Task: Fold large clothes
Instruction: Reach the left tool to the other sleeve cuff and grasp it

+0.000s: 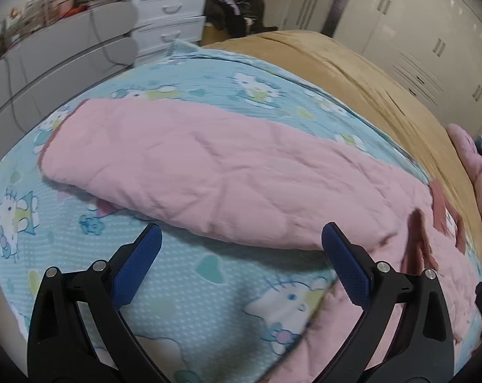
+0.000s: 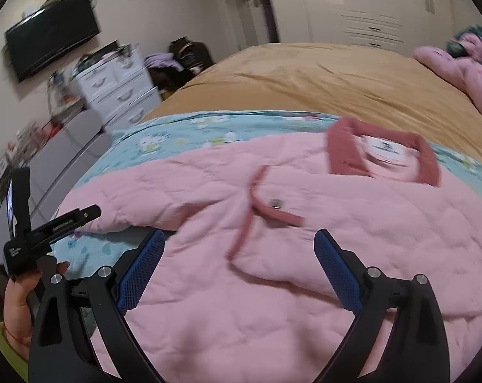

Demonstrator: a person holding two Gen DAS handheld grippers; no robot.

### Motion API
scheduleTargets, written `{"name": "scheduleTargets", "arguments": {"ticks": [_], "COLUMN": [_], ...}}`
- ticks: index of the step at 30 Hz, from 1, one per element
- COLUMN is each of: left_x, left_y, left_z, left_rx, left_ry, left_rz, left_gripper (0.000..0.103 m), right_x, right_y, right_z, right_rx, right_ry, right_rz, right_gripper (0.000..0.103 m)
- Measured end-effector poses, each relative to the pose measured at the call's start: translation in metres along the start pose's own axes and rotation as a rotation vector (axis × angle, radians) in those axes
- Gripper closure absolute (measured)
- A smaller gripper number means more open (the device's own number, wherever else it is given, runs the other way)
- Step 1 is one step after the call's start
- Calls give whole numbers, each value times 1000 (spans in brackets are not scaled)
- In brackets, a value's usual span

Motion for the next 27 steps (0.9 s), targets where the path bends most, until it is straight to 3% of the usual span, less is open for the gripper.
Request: {"name": "scheduleTargets", "arguments": {"ticks": [13, 19, 25, 26, 27], "left_x": [-65, -104, -127, -129, -130], "left_y": [-26, -54, -67, -67, -65], "left_z": [-3, -2, -14, -18, -22], "left_rx": [-27, -55, 28, 45, 73], "left_ry": [165, 348, 458, 470, 486], "left_rz": [-50, -30, -28, -22, -4], "left_gripper": [9, 9, 10, 15, 35], "right_x": [-84, -93, -78, -73, -68], "right_y": [-57, -66, -67, -65, -63], "right_z": [10, 18, 27, 28, 28], "right_rx": [-77, -94, -114, -115, -113], "right_ry": [101, 108, 78, 70, 65], "right_rz": [-95, -111, -99, -96, -94], "right_gripper": [9, 9, 9, 9, 9]}}
Point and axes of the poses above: each gripper's, at about its wrist camera, not at the fingertips, and y roughly against the way its jaws point, x to its right, z to its underside, the point moved 6 cm from there along -y, roughly the way its jaws point, and after that the axes turned 6 degrees about -y, right-handed, at the moved point
